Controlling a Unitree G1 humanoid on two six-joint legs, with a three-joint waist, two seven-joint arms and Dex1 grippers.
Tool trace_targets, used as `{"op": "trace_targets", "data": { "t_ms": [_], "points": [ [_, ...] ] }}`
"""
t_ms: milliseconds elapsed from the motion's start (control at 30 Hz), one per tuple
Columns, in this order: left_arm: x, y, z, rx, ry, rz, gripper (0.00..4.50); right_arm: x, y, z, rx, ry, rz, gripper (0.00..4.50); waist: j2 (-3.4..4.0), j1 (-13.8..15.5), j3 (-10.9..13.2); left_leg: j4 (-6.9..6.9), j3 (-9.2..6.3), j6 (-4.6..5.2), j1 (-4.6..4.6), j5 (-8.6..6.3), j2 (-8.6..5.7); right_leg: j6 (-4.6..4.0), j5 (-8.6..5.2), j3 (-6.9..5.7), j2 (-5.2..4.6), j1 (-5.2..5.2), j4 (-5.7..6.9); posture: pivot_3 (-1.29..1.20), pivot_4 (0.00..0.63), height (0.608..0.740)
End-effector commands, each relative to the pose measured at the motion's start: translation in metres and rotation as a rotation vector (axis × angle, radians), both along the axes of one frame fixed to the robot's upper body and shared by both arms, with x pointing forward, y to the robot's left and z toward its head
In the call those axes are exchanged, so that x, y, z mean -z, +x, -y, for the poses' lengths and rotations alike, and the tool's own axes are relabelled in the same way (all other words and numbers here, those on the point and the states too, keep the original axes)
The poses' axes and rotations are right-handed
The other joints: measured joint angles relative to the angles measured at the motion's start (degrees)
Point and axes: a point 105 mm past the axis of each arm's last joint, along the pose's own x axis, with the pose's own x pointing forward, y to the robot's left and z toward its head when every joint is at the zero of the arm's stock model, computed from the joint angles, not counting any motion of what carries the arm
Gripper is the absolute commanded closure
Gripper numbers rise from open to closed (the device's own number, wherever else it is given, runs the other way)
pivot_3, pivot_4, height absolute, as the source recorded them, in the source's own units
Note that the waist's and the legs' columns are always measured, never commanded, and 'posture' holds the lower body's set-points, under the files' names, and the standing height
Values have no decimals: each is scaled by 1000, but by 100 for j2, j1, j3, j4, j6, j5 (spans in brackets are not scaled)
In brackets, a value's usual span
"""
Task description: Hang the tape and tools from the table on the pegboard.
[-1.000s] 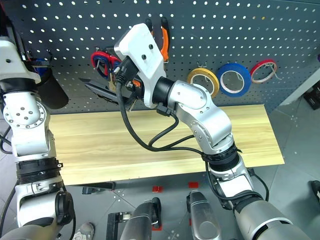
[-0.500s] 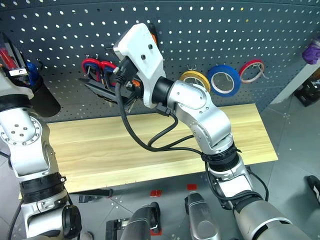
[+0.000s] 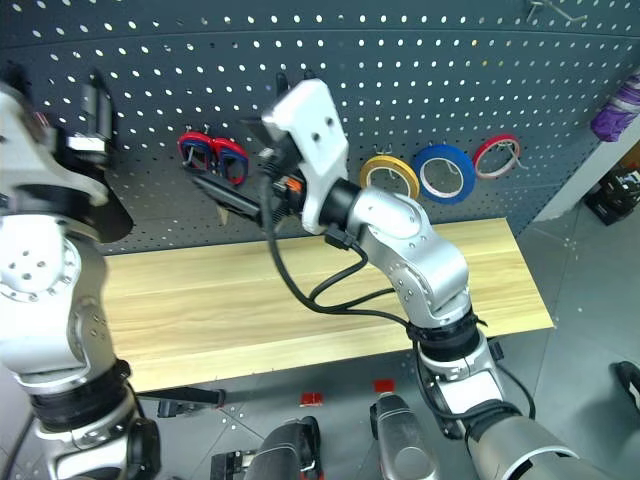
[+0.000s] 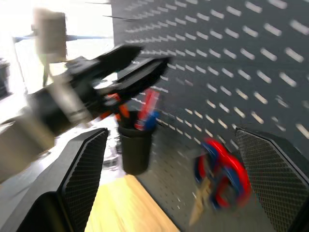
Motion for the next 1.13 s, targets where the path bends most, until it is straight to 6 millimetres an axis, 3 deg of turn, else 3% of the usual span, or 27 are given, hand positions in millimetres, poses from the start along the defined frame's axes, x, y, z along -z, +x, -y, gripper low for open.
{"op": "trace_targets", "data": {
  "t_ms": [33, 133, 200, 367, 467, 533, 633, 800, 867, 967, 1133],
  "points": [
    [23, -10, 11, 42, 1, -95, 1172, 6, -5, 20, 56, 40, 62, 0, 8, -2, -37, 2, 1, 1, 2, -1, 0, 0, 0, 3, 1, 0, 2, -210, 176, 740],
    [54, -15, 6, 27, 2, -201, 1172, 36, -6, 39, 101, 22, 71, 0, 33, 1, -111, -4, 0, 2, 3, -1, 1, 0, 0, 5, 4, -1, 3, -196, 159, 740],
    [75, -16, 0, 24, -46, -272, 1172, 67, -4, 51, 143, -27, 24, 0, 45, 23, -171, -4, 1, 4, 6, -2, 0, 0, -1, 6, 4, 2, 1, -193, 150, 740],
    [120, -20, -2, 62, -67, -400, 1172, 120, 3, 66, 242, -103, -89, 0, 62, 128, -321, 2, 2, 25, 19, -15, -1, 0, -1, 11, 4, 36, -19, -196, 126, 740],
    [167, -23, -15, 57, -205, -532, 1172, 154, 17, 82, 382, -161, -176, 0, 101, 162, -435, 0, -2, 42, 40, -26, -1, 1, -3, 8, 6, 71, -54, -192, 106, 740],
    [189, -26, -23, 26, -193, -574, 1172, 171, 26, 96, 485, -196, -202, 0, 111, 189, -533, -3, -3, 48, 63, -35, -2, 1, -3, 8, 6, 98, -62, -184, 92, 740],
    [198, -28, -27, -5, -142, -547, 1172, 186, 34, 110, 593, -210, -223, 0, 111, 302, -628, -2, -4, 43, 65, -36, -6, 1, -3, 9, 5, 102, -72, -182, 78, 740],
    [213, -27, -27, -29, -102, -538, 1172, 230, 45, 158, 831, -336, -242, 0, 121, 472, -835, 0, -2, 39, 80, -38, -10, 1, -2, 11, 2, 130, -100, -165, 49, 740],
    [215, -24, -26, -12, -115, -544, 1172, 236, 48, 170, 889, -325, -259, 0, 132, 501, -884, -4, -4, 54, 130, -57, -10, 0, -3, 8, 2, 183, -110, -160, 39, 740],
    [216, -20, -17, 53, -147, -540, 1172, 243, 52, 183, 946, -314, -299, 0, 151, 506, -998, -3, -4, 67, 132, -72, -10, 1, -4, 11, 4, 185, -112, -155, 25, 740],
    [211, -14, -16, 56, -156, -502, 1172, 246, 58, 185, 945, -310, -307, 0, 168, 480, -1129, -5, -4, 64, 133, -75, -9, 1, -5, 13, 5, 186, -111, -148, 4, 740]
  ]
}}
